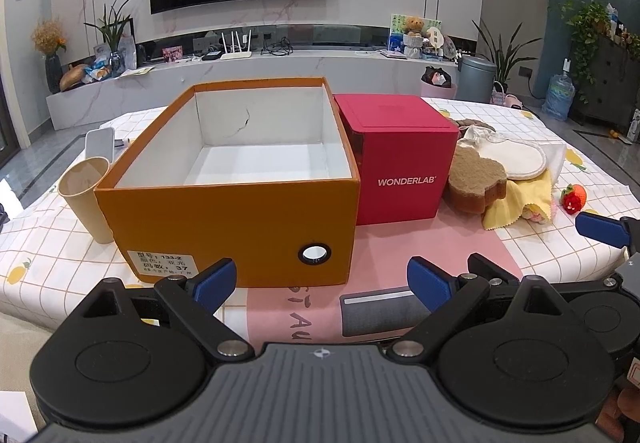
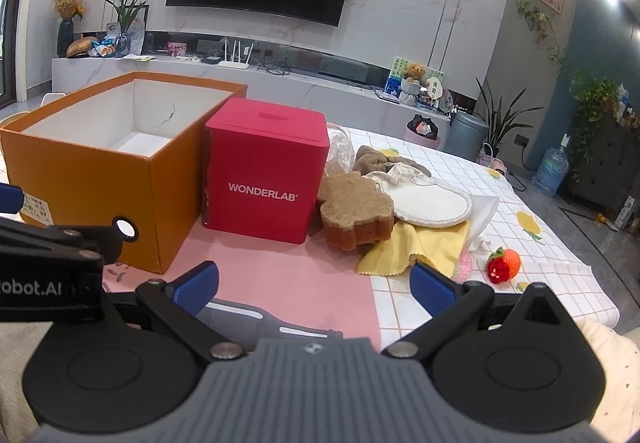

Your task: Organize soft objects

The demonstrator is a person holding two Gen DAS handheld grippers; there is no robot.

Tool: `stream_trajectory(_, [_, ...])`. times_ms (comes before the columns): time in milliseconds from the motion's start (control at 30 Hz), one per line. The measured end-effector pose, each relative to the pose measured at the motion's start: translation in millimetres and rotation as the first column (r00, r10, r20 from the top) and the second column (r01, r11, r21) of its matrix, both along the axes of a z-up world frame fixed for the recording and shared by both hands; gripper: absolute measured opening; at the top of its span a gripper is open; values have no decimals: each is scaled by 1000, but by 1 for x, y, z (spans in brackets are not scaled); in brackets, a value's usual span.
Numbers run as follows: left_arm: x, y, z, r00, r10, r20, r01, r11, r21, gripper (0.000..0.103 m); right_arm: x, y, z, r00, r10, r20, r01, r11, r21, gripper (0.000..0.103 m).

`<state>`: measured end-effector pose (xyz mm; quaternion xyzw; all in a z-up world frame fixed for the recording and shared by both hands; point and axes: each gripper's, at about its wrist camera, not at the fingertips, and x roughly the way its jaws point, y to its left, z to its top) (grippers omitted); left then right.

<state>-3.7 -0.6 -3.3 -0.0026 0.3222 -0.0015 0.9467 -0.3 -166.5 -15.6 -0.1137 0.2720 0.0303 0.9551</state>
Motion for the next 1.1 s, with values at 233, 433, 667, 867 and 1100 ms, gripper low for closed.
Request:
stream_trajectory(233, [-1,0,0,1000,3,-8,-3,1000,2,103,0,0,-1,1000,1,-4,-1,1000,-10,100])
stream_trajectory(433, [0,0,-1,1000,7,-15,-7,1000,-4,103,0,-1,-1,1000,5,-7,-5,1000,-4,100])
stream_trajectory(667, [0,2,-1,1000,8,-22,-8,1000,-14,103,1,-1,-1,1000,10,-12,-10,1000,0,100])
stream_trajectory(867, [0,-2,-1,1000,1,-17,-1,1000,4,103,2,-3,0,1000,17,-19,-17,1000,15,100])
stream_trajectory(1100, [-1,-1,0,1000,7,-12,-7,1000,3,103,1,0,0,1000,21,-3,-21,1000,-17,100])
